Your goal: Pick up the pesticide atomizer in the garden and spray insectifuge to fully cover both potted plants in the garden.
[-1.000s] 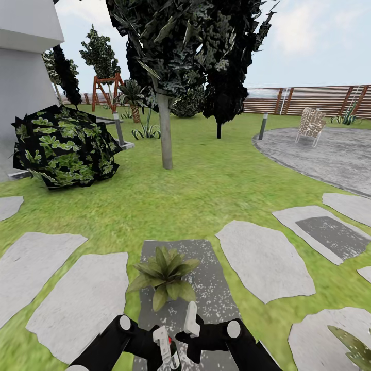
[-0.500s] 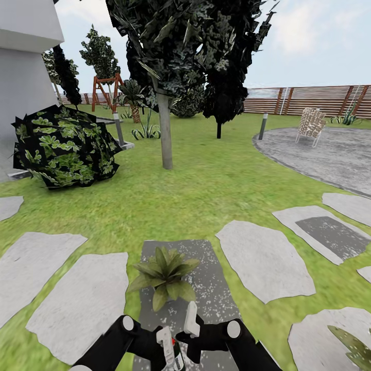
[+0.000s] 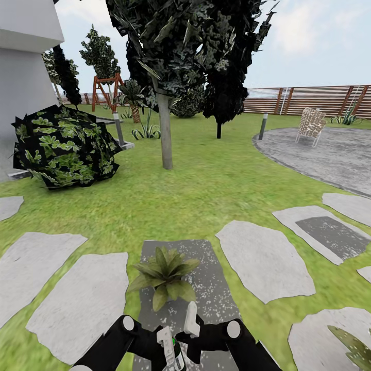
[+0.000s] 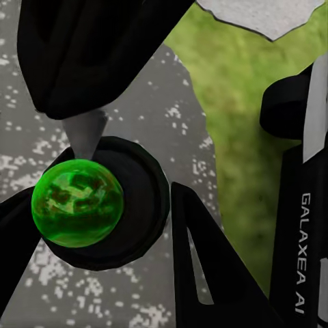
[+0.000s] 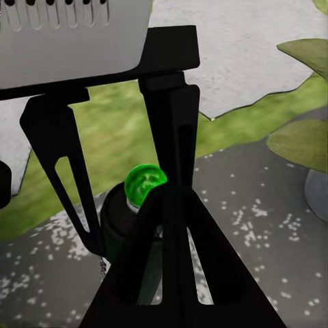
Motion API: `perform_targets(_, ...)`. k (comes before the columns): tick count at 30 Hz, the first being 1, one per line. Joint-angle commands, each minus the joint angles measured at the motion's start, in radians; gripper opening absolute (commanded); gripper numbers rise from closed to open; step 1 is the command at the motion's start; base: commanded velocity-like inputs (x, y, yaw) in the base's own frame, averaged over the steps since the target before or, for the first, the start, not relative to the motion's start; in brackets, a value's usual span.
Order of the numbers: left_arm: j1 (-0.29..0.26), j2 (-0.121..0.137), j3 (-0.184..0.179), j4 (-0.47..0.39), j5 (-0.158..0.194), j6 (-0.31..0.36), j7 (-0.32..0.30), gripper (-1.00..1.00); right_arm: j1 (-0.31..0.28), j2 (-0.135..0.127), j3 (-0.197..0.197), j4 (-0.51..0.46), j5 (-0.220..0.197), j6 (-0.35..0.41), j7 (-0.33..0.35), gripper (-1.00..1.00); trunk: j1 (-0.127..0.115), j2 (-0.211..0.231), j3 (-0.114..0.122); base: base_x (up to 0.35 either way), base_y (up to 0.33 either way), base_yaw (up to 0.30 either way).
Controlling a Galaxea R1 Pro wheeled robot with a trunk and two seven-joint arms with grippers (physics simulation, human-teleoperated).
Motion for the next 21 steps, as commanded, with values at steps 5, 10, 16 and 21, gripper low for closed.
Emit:
perform_targets(5,0.0,0.0,0.001,-0.002,-0.004,0.0,-0.003,-1.0,0.0,0.0,-0.001,-0.001,0.01,-0.006,0.0,-1.0,0.0,0.0,-0.001,0.0,0.0,0.0)
perform_targets(10,0.0,0.018,-0.001,0.0,-0.009,0.002,0.001,-1.0,0.0,0.0,-0.001,-0.001,0.01,-0.006,0.0,-1.0,0.0,0.0,-0.001,0.0,0.0,0.0)
perform_targets(16,0.005,0.166,0.002,0.0,-0.008,0.012,0.0,-1.0,0.0,-0.001,-0.001,-0.001,0.01,-0.006,-0.001,-1.0,0.0,0.0,-0.001,0.0,0.0,0.0)
perform_targets(21,0.013,0.248,0.003,0.0,-0.014,0.015,-0.001,-1.0,0.0,-0.004,-0.005,0.003,0.012,-0.008,-0.006,-1.0,0.0,0.0,-0.001,0.0,0.0,0.0)
